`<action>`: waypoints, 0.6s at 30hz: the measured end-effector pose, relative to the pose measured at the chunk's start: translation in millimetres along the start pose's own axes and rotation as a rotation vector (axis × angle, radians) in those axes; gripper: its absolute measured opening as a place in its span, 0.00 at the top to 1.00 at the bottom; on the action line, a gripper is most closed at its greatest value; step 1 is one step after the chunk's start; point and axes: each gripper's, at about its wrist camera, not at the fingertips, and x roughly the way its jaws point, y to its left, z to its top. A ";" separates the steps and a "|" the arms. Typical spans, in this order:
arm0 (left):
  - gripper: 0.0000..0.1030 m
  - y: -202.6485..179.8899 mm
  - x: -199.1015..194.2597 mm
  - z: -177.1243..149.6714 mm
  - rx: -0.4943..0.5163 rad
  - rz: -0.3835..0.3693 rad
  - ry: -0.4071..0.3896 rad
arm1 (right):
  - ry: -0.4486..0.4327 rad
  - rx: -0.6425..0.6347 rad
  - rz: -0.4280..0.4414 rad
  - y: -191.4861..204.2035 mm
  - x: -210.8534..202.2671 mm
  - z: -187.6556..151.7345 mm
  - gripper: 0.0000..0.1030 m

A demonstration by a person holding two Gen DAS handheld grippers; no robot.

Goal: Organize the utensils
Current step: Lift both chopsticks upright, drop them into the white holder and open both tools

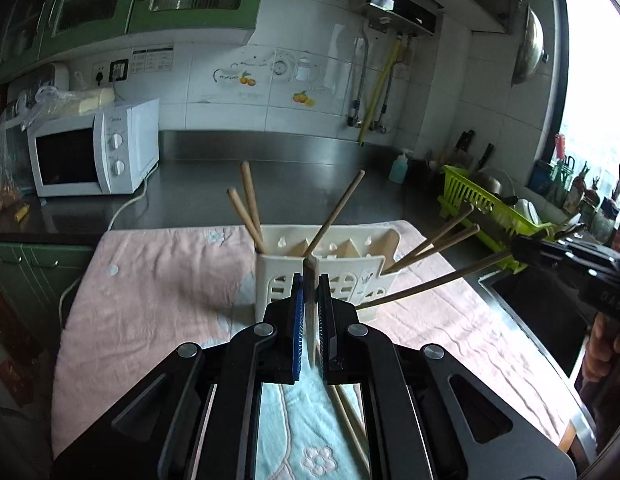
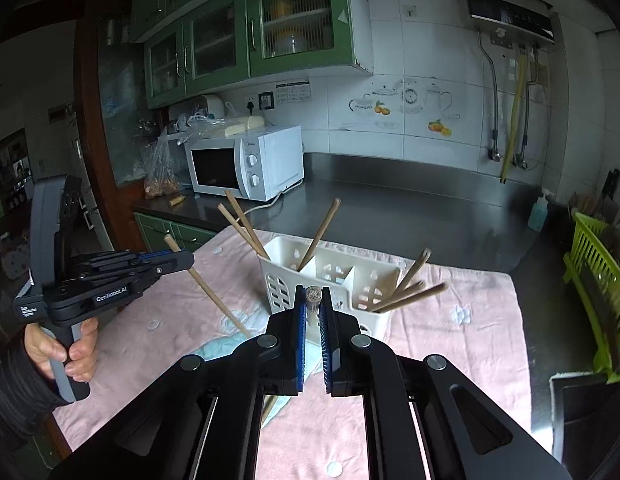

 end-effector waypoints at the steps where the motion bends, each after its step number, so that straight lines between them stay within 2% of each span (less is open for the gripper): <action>1: 0.95 -1.6 -1.8 4.7 0.005 -0.003 -0.004 | -0.001 0.001 0.005 -2.7 -4.1 5.2 0.94; 8: 0.95 -16.2 -21.6 43.7 0.051 -0.001 -0.083 | -0.019 0.000 0.025 -16.4 -31.5 40.8 0.94; 18: 0.95 -33.0 -41.0 115.7 0.088 0.048 -0.220 | -0.052 -0.030 -0.035 -25.2 -48.2 75.1 0.94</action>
